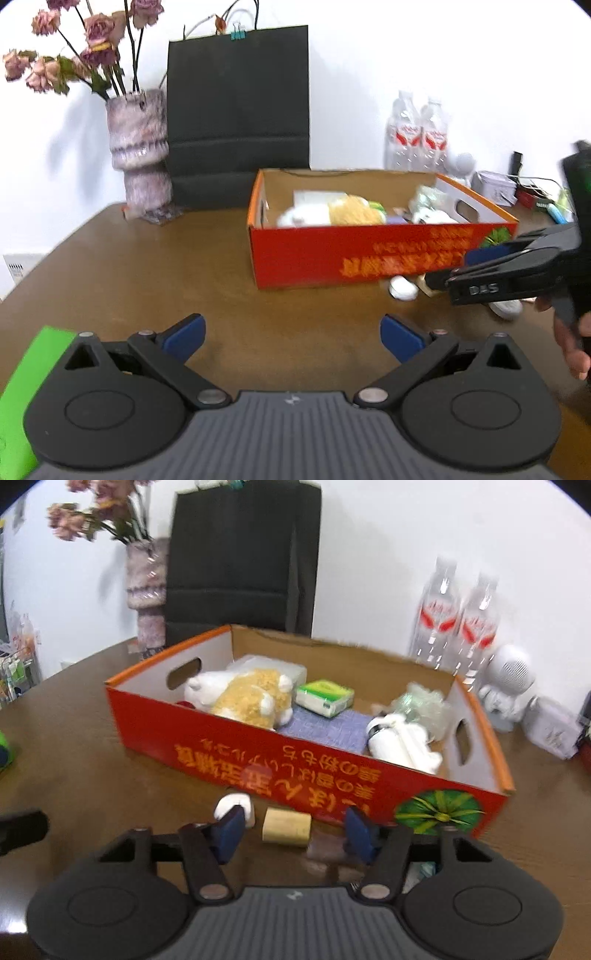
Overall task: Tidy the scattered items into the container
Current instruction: 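Grasp a small white item with the left tool while the right tool grasps the yellow block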
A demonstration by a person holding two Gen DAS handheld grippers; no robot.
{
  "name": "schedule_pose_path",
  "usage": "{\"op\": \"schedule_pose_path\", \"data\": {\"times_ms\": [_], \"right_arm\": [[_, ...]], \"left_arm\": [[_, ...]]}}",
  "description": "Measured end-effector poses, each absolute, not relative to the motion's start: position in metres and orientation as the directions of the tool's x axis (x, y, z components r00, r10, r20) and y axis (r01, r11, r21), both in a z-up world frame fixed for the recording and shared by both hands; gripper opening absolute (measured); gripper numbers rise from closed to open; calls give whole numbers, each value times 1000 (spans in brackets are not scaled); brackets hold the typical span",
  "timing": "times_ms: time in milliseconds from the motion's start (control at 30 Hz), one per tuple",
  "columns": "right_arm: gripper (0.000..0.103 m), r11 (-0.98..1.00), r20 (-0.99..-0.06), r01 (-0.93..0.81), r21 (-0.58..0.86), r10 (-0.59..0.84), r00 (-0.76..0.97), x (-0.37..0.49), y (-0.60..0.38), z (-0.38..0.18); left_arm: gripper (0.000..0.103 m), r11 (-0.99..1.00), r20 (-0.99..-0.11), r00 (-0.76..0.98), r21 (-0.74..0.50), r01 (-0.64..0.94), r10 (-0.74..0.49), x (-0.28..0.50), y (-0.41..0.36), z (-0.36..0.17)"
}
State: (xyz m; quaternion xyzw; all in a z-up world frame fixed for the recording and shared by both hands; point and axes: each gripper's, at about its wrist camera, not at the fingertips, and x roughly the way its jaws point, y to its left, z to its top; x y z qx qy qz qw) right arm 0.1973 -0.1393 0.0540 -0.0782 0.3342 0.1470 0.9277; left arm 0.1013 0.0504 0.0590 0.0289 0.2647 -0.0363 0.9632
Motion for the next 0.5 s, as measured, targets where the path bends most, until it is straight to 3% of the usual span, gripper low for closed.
{"op": "schedule_pose_path", "data": {"times_ms": [33, 67, 133, 200, 400, 433, 467, 500], "right_arm": [[50, 946, -665, -323, -32, 221, 713, 205, -139, 50], [41, 947, -684, -321, -8, 229, 692, 211, -139, 45], [30, 948, -668, -318, 18, 248, 701, 209, -144, 41], [30, 953, -674, -303, 18, 236, 700, 202, -152, 43], [30, 961, -583, -249, 122, 272, 765, 155, -205, 75], [30, 962, -568, -232, 140, 271, 777, 146, -214, 78], [30, 964, -558, -219, 153, 267, 786, 140, -220, 80], [30, 964, -550, -210, 162, 265, 792, 135, -224, 80]], "left_arm": [[103, 995, -507, 859, 31, 96, -67, 105, 50, 57], [102, 994, -502, 861, 24, 106, -80, 107, 50, 54], [97, 992, -506, 857, 15, 122, -98, 111, 47, 47], [91, 989, -523, 845, 23, 148, -115, 116, 40, 43], [86, 960, -552, 795, -34, 279, -251, 153, -8, 41], [79, 949, -557, 783, -31, 313, -276, 162, -19, 37], [64, 942, -563, 776, -13, 336, -284, 168, -28, 34], [58, 940, -575, 769, 0, 342, -280, 175, -36, 30]]}}
